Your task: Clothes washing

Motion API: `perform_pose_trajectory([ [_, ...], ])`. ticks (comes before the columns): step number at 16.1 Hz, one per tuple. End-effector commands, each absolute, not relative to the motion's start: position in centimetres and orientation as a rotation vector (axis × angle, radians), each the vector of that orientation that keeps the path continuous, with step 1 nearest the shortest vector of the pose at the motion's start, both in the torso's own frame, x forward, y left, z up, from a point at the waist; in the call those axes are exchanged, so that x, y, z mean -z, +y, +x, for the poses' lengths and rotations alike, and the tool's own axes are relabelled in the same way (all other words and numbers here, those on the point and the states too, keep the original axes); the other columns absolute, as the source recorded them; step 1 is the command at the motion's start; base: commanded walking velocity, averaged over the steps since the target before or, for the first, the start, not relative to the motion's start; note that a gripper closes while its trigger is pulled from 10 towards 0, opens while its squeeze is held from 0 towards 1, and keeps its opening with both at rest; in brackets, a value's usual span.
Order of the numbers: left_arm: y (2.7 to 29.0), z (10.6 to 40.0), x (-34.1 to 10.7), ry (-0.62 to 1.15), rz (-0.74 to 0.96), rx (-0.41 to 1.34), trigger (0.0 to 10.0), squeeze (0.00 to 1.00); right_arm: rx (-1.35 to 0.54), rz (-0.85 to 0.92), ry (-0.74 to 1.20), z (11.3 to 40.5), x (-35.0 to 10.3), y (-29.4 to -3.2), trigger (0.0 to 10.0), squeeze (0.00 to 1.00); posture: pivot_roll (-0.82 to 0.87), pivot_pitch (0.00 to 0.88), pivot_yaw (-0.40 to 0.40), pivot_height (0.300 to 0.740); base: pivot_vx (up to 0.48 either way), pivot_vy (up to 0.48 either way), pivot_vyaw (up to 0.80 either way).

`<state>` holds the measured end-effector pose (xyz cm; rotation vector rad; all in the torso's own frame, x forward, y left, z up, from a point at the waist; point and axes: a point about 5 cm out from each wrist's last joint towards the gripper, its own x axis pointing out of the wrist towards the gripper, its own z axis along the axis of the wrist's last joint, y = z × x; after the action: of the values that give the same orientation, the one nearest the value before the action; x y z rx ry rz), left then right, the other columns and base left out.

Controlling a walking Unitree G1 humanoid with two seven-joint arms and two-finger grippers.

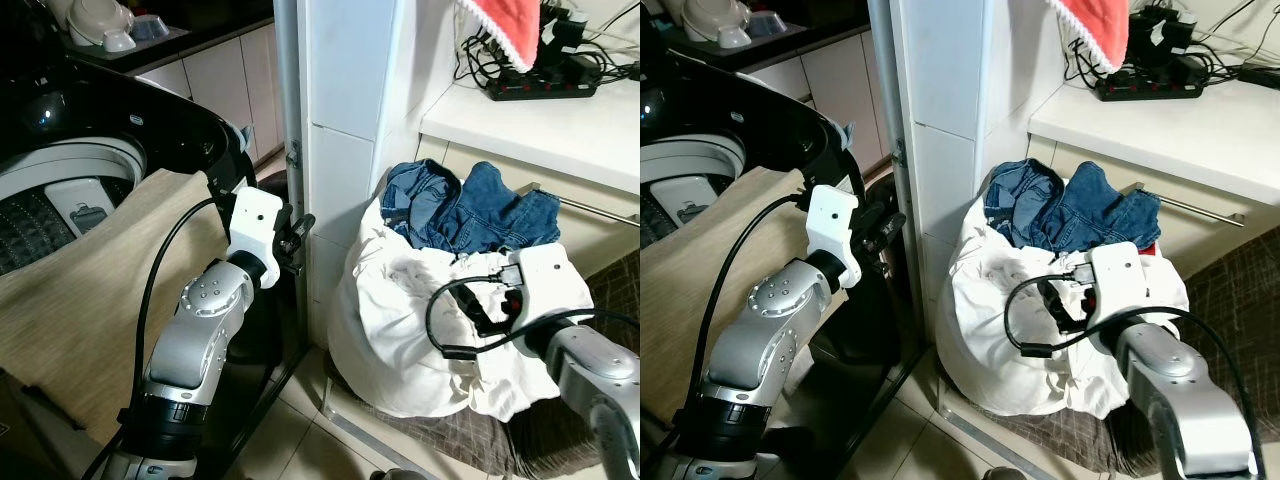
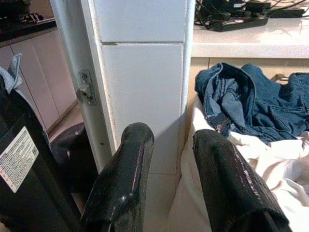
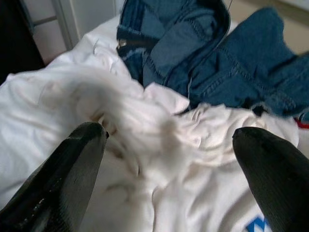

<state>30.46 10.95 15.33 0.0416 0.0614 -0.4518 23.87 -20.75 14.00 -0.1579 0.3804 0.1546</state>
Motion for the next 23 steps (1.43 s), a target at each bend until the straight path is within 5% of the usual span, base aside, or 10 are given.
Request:
perform_pose_trajectory([
  [1,11.2,30.3,-15.7,0.048,0.048,0.444,10.0,0.0,-0.131,-0.17,0.359,24.1,-14.4,-20.7,10.0,0.0,-0.21,0.017,0.036,0.74,0.0,0.0,0.0],
  [2,11.0,30.2,-15.7,0.046,0.052,0.464,10.0,0.0,-0.123,-0.151,0.394,24.0,-14.0,-21.0,10.0,0.17,-0.21,0.015,0.037,0.74,0.0,0.0,0.0],
  [3,10.9,30.2,-15.7,0.046,0.051,0.475,10.0,0.0,-0.127,-0.141,0.407,24.0,-13.9,-21.1,10.0,0.89,-0.21,0.015,0.037,0.74,0.0,0.0,0.0],
  [4,10.9,30.1,-15.7,0.045,0.052,0.486,10.0,0.0,-0.131,-0.134,0.415,24.0,-13.9,-21.2,10.0,1.0,-0.21,0.015,0.037,0.74,0.0,0.0,0.0],
  [9,10.3,29.2,-16.0,0.046,0.111,0.734,10.0,0.0,-0.141,-0.068,0.602,25.1,-11.6,-22.6,10.0,1.0,-0.2,0.0,0.041,0.74,0.0,0.0,0.0],
  [11,10.5,28.9,-15.9,0.057,0.136,0.793,10.0,0.0,-0.209,-0.06,0.602,26.2,-10.7,-22.6,10.0,0.0,-0.2,0.0,0.046,0.74,0.0,0.0,0.0],
  [14,10.8,29.1,-16.1,0.043,0.161,0.794,10.0,0.0,-0.252,-0.084,0.603,27.8,-9.6,-23.2,10.0,0.0,-0.19,0.0,0.042,0.74,0.0,0.0,0.0],
  [16,10.8,29.0,-16.1,0.043,0.162,0.797,10.0,0.0,-0.252,-0.096,0.604,27.9,-9.6,-23.3,6.6,0.0,-0.19,0.0,0.04,0.74,0.0,0.0,0.0],
  [17,11.0,28.8,-16.1,0.046,0.165,0.805,10.0,0.0,-0.265,-0.065,0.608,28.2,-9.6,-23.3,0.0,0.0,-0.19,0.0,0.038,0.74,0.0,0.0,0.0],
  [23,10.1,27.6,-16.5,0.03,0.081,0.958,10.0,0.0,-0.355,0.048,0.612,27.7,-9.2,-23.0,0.0,0.0,-0.19,0.0,0.041,0.74,0.0,0.0,0.0],
])
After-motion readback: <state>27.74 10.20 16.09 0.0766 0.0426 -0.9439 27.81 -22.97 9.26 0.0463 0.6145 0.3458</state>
